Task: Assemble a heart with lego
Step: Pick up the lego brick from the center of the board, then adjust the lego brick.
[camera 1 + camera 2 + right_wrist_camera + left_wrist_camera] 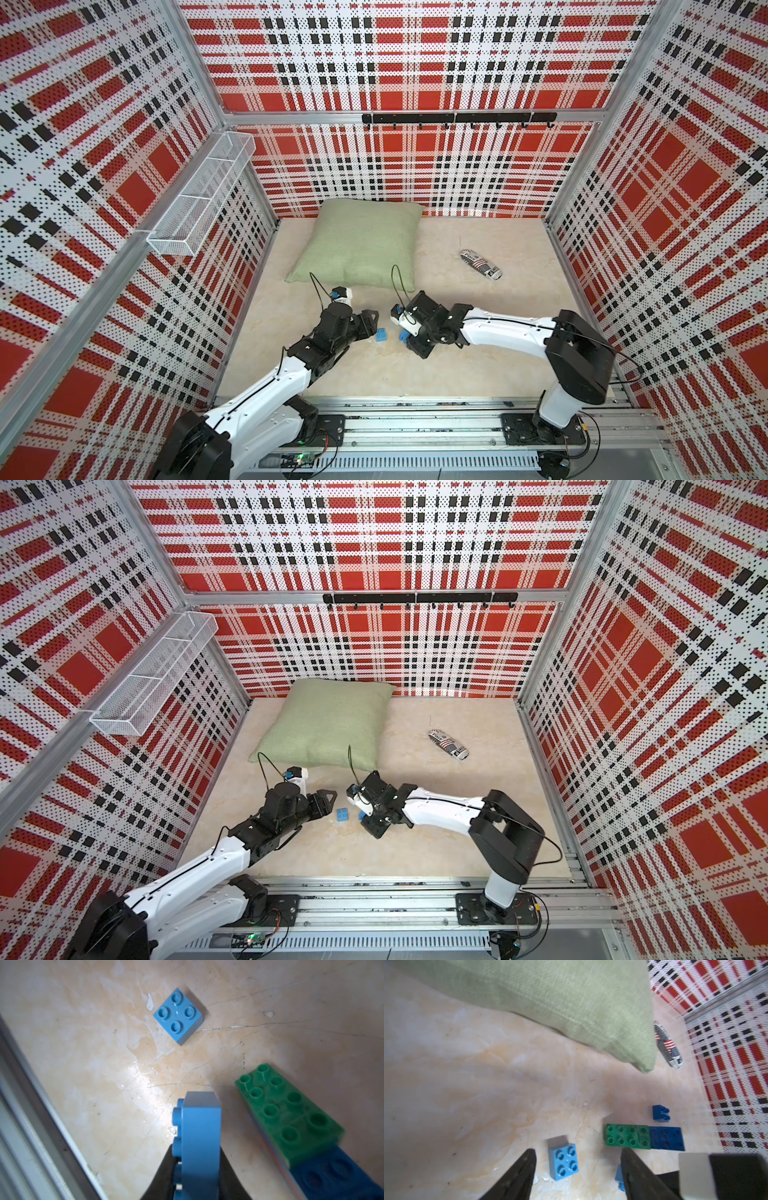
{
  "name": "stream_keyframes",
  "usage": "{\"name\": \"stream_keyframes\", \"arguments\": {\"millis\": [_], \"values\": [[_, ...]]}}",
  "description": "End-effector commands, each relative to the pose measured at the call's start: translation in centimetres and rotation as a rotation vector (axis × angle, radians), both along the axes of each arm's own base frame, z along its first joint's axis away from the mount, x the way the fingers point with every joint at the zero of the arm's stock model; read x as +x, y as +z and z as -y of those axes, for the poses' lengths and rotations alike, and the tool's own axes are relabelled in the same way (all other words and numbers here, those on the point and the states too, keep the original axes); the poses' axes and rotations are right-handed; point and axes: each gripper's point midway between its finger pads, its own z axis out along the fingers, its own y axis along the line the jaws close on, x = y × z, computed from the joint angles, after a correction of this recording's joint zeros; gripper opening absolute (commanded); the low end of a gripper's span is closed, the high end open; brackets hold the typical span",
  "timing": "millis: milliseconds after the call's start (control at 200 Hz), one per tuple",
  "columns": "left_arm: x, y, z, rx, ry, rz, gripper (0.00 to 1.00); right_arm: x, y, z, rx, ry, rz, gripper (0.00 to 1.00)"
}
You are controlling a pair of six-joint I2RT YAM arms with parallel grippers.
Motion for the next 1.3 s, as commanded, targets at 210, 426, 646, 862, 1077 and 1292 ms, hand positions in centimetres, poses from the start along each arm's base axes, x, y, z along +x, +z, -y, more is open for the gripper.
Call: {"name": "stream_keyframes", "arguments": {"millis": [210,426,646,862,1077,1292], "values": [[-0.8,8.7,6.6,-0.262,-0.335,0.267,0.75,-3.0,8.2,3.1,0.385,-0.047,-0.245,0.29],[-2.1,11.1,10.7,-0.386,-0.513,0.279,0.76,-4.3,10.8,4.1,0.474,-0.004,-0.310,0.31],[-3.6,10.8,13.7,-0.410,-0.656,0.218,0.75,-5.1,12.2,3.7,0.532,0.054,-0.349,0.32],[-3.7,7.4,11.6,-0.378,-0.544,0.125,0.73,-2.0,10.2,5.2,0.520,-0.097,-0.381,0.25],[-3.6,4.8,10.3,-0.335,-0.492,0.071,0.72,-0.2,8.7,5.3,0.513,-0.173,-0.398,0.23],[-4.9,5.5,11.0,-0.392,-0.504,0.127,0.74,1.6,10.2,6.3,0.608,-0.278,-0.445,0.24]]}}
